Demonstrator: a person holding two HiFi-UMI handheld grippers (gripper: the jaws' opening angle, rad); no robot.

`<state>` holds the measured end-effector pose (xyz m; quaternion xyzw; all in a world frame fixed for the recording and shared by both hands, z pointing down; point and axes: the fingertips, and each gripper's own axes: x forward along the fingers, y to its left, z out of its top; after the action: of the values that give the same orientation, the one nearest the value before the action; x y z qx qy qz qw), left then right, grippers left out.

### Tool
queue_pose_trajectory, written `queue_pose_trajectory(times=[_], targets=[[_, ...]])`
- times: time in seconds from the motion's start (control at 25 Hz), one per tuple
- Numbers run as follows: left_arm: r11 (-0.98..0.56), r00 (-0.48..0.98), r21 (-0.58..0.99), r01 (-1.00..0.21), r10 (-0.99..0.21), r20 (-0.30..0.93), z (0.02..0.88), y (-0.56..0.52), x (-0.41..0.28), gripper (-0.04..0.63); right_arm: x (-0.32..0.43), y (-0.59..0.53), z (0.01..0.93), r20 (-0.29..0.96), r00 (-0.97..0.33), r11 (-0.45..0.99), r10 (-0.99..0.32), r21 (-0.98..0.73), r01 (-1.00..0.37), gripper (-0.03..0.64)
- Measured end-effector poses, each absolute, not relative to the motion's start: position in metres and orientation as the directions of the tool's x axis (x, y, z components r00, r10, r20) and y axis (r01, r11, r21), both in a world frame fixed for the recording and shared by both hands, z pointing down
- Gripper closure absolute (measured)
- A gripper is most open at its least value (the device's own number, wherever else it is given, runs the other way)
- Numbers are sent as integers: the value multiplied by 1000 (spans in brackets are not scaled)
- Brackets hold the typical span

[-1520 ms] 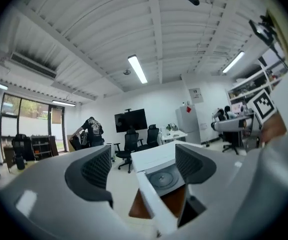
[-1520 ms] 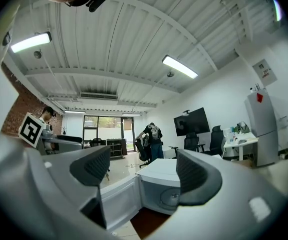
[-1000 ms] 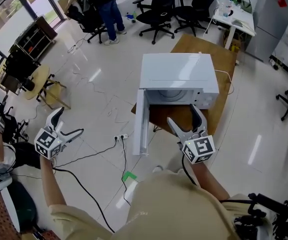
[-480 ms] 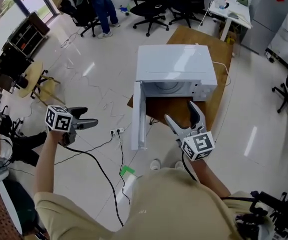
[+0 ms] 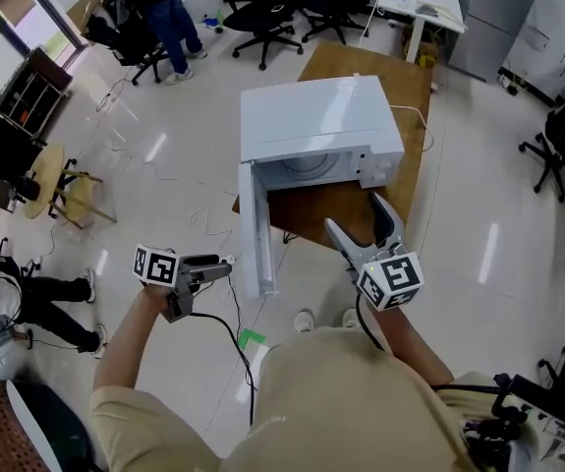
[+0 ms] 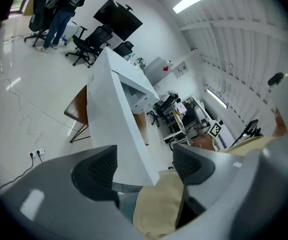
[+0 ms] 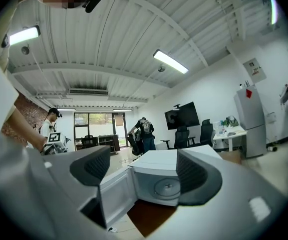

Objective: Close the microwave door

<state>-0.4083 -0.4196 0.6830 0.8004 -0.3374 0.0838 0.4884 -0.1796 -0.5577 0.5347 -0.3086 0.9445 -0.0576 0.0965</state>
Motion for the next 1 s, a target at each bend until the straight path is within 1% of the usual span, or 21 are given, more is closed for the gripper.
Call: queue_pose_trajectory(times=[0.24,0.32,0.56,0.6,0.8,1.0], targets=[[-226,772,783,-579,-462,438,723,-419,-387,327,-175,-557,539,-132,-785,794,-605,-180,-581,216],[-204,760,785,-585,-475,443,730,-421,-384,378,-174,-556,538,-134,-787,796,-602,-179,-578,216],[-159,738,794,-587,-510,443,740,-426,-373,482,-167,-554,542,-132,-787,793,-603,-210,-572,216],[-150,734,796,-586,-515,443,742,-427,-373,514,-166,-554,543,-130,-786,791,-605,-215,-573,216],[-123,724,815,-566,-547,420,742,-431,-359,522,-158,-553,544,-131,-772,775,-621,-247,-582,216],[-21,682,852,-524,-610,404,745,-448,-327,518,-147,-556,545,-124,-757,757,-642,-263,-598,218]])
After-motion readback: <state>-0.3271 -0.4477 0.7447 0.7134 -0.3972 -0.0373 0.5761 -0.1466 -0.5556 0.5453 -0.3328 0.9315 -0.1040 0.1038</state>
